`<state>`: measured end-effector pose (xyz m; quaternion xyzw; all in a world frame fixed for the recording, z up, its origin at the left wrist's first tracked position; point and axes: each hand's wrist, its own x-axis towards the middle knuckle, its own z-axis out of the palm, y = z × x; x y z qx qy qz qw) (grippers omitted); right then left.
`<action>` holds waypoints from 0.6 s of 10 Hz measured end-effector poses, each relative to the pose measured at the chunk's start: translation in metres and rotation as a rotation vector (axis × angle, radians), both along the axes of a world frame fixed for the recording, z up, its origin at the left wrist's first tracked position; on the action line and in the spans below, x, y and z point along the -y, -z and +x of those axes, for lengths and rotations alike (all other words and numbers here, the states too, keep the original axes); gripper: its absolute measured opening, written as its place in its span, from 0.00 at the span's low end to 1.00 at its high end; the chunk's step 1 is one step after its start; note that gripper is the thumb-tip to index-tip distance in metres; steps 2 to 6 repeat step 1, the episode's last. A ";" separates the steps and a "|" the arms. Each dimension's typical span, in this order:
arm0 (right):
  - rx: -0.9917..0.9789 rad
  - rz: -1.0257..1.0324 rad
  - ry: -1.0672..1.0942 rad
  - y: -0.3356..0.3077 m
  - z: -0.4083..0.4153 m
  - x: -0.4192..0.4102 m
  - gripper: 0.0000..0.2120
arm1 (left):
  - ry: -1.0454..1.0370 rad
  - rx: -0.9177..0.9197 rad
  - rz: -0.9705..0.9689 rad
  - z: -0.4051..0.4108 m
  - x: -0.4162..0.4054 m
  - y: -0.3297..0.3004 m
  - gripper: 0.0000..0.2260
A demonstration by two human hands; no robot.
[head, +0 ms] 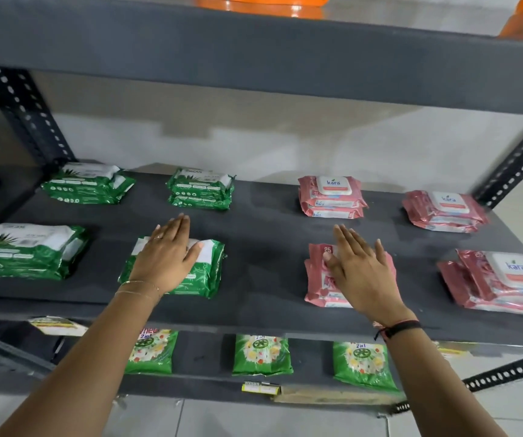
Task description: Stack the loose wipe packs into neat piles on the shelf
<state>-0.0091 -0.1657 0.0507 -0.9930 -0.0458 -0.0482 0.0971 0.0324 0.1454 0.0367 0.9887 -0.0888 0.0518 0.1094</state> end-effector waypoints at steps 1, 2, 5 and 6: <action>0.111 0.034 0.017 -0.014 -0.020 -0.001 0.23 | 0.055 0.159 -0.011 -0.022 0.014 -0.012 0.25; 0.111 0.034 0.017 -0.014 -0.020 -0.001 0.23 | 0.055 0.159 -0.011 -0.022 0.014 -0.012 0.25; 0.111 0.034 0.017 -0.014 -0.020 -0.001 0.23 | 0.055 0.159 -0.011 -0.022 0.014 -0.012 0.25; 0.111 0.034 0.017 -0.014 -0.020 -0.001 0.23 | 0.055 0.159 -0.011 -0.022 0.014 -0.012 0.25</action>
